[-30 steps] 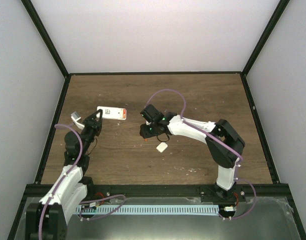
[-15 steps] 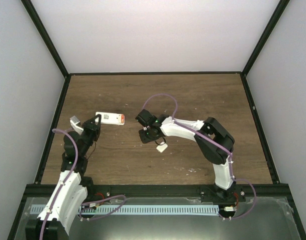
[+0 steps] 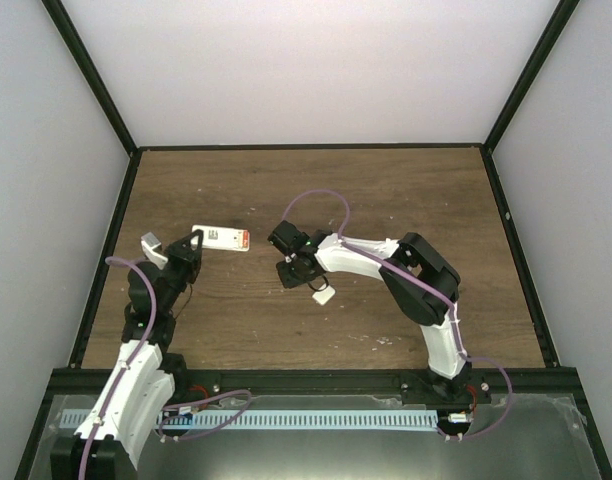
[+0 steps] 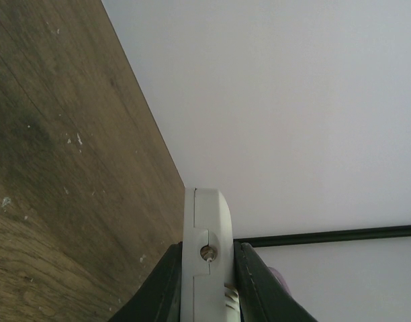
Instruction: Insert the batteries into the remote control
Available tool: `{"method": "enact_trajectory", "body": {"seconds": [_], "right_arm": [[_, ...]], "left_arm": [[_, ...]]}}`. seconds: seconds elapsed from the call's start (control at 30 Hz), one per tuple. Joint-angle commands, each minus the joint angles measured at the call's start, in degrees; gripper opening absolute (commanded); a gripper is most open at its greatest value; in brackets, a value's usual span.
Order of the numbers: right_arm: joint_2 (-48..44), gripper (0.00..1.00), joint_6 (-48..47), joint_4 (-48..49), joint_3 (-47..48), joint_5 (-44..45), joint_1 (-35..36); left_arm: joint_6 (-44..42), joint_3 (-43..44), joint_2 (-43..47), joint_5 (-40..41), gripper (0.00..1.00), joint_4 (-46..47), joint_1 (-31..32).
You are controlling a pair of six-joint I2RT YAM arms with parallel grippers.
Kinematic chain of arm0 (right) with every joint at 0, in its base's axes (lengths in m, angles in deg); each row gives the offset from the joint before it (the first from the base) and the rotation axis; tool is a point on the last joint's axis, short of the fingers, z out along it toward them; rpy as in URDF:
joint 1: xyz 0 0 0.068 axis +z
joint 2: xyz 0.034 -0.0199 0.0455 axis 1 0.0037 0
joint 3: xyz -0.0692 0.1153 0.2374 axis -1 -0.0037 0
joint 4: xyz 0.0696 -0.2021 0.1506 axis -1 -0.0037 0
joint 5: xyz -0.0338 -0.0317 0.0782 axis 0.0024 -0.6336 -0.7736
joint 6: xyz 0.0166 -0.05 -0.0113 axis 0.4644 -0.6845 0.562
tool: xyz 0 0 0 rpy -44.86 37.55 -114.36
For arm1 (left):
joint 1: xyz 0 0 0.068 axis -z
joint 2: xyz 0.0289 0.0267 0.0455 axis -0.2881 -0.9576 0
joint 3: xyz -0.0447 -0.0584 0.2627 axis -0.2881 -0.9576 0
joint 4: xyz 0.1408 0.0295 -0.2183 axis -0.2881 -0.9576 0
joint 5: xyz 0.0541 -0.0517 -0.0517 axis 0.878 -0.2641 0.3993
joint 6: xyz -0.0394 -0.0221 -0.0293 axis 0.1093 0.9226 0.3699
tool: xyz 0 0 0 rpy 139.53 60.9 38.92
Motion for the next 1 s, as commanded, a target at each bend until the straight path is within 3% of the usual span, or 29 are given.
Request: {"method": "enact_trajectory", "body": {"seconds": [0.0, 0.33, 0.67, 0.97], "right_arm": [[1.07, 0.19, -0.49, -1.56, 1.42, 0.81, 0.54], [-3.43, 0.01, -0.61, -2.62, -0.12, 1.09, 0.59], [-12.34, 0.01, 2.11, -11.48, 8.41, -7.98, 0.25], [-13.88, 0.01, 6.45, -15.13, 16.95, -19.19, -0.01]], "left_arm": [[-0.33, 0.38, -0.04, -0.7, 0.0, 1.3, -0.28], [2.46, -2.04, -0.95, -0.74, 0.0, 6.67, -0.28], [-3.86, -2.83, -4.31, -3.93, 0.0, 12.78, -0.2], [-7.99, -6.36, -5.19, -4.72, 0.0, 18.8, 0.89]]}}
